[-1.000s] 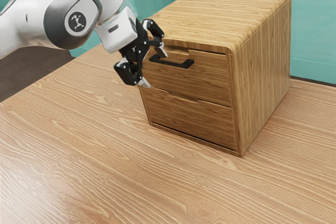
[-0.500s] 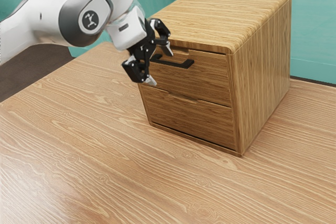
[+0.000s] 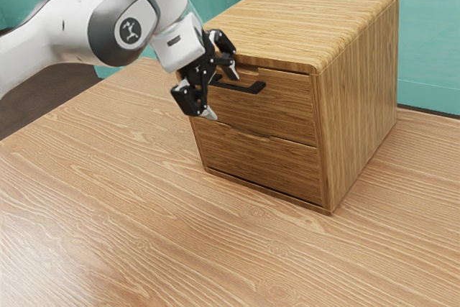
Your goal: Pull the drawer handle with one arm to open the drawer
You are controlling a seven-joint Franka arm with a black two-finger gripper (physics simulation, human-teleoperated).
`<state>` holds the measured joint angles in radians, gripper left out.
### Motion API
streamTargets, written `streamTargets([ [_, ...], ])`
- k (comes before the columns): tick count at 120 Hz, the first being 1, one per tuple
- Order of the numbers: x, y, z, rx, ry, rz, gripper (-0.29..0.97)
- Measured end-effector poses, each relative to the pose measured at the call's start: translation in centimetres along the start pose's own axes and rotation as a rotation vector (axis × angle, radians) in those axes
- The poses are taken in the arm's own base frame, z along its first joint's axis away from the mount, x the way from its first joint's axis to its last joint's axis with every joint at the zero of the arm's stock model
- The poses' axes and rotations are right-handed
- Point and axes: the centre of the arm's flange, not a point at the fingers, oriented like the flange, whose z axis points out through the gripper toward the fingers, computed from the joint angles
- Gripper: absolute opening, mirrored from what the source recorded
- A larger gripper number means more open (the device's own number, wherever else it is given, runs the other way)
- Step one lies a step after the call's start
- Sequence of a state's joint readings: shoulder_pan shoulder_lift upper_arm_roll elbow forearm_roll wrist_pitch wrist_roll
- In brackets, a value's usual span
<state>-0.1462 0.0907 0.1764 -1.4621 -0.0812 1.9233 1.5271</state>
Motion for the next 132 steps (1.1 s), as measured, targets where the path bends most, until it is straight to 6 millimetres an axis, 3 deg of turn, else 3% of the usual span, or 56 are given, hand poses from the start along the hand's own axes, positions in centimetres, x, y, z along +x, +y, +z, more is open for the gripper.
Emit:
streamTargets([
  [27,-0.1,0.0,-0.1,0.001,0.002,-0.005,0.48],
  [78,-0.2,0.2,-0.3,-0.004,0.002,-0.014,0.29],
  [96,-0.2,0.8,0.1,-0.020,0.002,-0.021,0.26],
  [132,-0.5,3.0,-2.1,-0.016,0.017,-0.033,0.12],
])
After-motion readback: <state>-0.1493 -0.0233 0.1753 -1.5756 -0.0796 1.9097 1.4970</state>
